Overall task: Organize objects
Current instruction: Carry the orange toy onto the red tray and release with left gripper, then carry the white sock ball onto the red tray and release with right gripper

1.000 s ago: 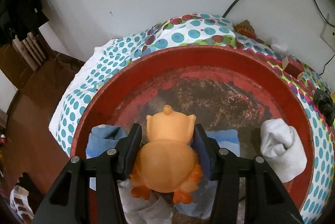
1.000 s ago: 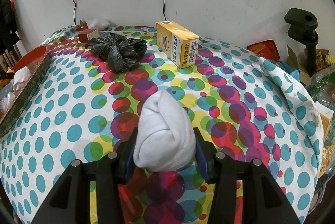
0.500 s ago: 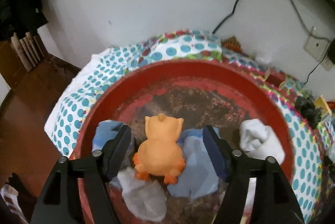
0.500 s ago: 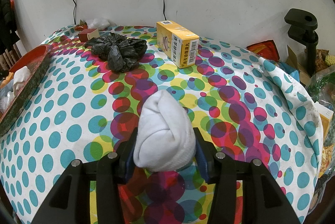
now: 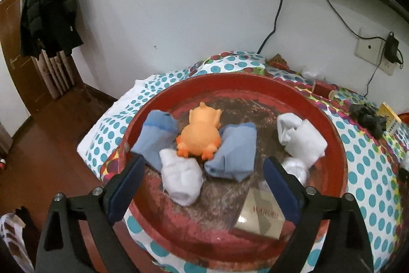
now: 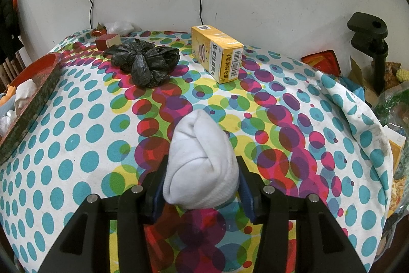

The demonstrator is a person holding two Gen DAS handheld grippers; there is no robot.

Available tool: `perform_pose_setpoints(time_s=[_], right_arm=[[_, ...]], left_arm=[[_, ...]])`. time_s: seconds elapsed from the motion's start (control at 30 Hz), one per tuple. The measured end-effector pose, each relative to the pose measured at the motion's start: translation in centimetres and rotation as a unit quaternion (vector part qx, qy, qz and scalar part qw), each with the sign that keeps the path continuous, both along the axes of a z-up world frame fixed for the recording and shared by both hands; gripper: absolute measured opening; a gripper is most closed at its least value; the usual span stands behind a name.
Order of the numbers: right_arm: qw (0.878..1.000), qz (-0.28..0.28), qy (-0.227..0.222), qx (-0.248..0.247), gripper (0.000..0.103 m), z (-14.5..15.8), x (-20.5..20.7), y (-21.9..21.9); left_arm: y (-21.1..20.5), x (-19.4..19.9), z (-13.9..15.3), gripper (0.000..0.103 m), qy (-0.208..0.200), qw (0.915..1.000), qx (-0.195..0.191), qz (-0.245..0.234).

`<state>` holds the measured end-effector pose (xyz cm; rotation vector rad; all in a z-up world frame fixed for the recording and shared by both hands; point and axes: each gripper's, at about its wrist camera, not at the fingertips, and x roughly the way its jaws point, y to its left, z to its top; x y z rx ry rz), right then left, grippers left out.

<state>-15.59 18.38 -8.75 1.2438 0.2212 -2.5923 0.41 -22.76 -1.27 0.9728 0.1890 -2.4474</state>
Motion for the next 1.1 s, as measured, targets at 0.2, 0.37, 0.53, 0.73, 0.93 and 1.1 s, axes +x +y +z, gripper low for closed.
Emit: perform_pose_setpoints(time_s=[0.2,0.37,0.53,0.73,0.93,1.1], right_arm=[[1.0,0.0,0.002,0.005,0.047,0.1,0.0,0.0],[0.999,-0.032,0.001,0.002,0.047,0.1,0.1,0.0],[0.998,-0.064,-0.002,0.0,0.047,0.2,1.0,-0.4],[0.998,-0.056,-0.013,-0.008,0.047,0.3,2.3,-2.6],[1.0,-0.019,-0.013,-0.021,0.047,1.5,3.6,-6.4],[0.999,0.027,-0.018,-0.02,0.047,3.0,4.3,-10.8]], left_arm=[[0.0,0.9,-0.1,0.095,0.016,0.9997,-0.011,-0.013],[-0.8,0.9,-0.5,0.097,0.008,0.9996,-0.026,-0.006],[-1.8,0.9,-0.8,0.098,0.008,0.9998,-0.021,0.0],[-2.4,0.9,-1.5,0.1,0.003,0.9998,-0.019,0.008],[-2.9,1.2,-1.6,0.101,0.016,0.9998,0.007,0.008],[-3.1,1.4,-1.4,0.101,0.02,0.9997,0.005,0.014]])
